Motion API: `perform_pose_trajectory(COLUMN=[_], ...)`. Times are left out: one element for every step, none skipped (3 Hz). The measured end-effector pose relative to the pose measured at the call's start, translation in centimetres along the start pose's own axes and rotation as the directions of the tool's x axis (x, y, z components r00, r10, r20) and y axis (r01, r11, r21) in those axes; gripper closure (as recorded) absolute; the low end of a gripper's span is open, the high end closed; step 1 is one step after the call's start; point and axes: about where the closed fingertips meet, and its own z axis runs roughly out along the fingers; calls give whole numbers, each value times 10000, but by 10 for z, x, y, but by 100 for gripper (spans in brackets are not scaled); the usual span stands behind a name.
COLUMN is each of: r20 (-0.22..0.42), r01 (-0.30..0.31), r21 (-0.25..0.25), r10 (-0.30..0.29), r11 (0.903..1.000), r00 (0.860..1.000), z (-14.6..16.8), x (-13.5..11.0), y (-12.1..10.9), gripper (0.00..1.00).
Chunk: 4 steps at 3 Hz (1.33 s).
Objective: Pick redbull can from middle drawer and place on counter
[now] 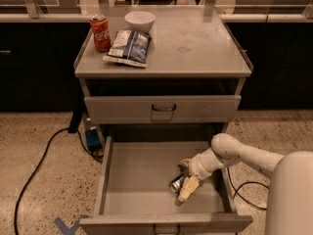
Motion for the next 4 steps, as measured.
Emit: perform_pose_trajectory(r20=[-285,-705,-711,-711], r01=[-192,-51,-45,-45], r21=[-120,-591,-612,-612], r10=[189,10,1,1], r11=[9997,9982,9981,9981], r00=[9994,9975,9975,9975], z=[8,26,27,27], x=[12,20,20,20], y=[-4,-5,-5,-5], gripper=[0,0,19,42])
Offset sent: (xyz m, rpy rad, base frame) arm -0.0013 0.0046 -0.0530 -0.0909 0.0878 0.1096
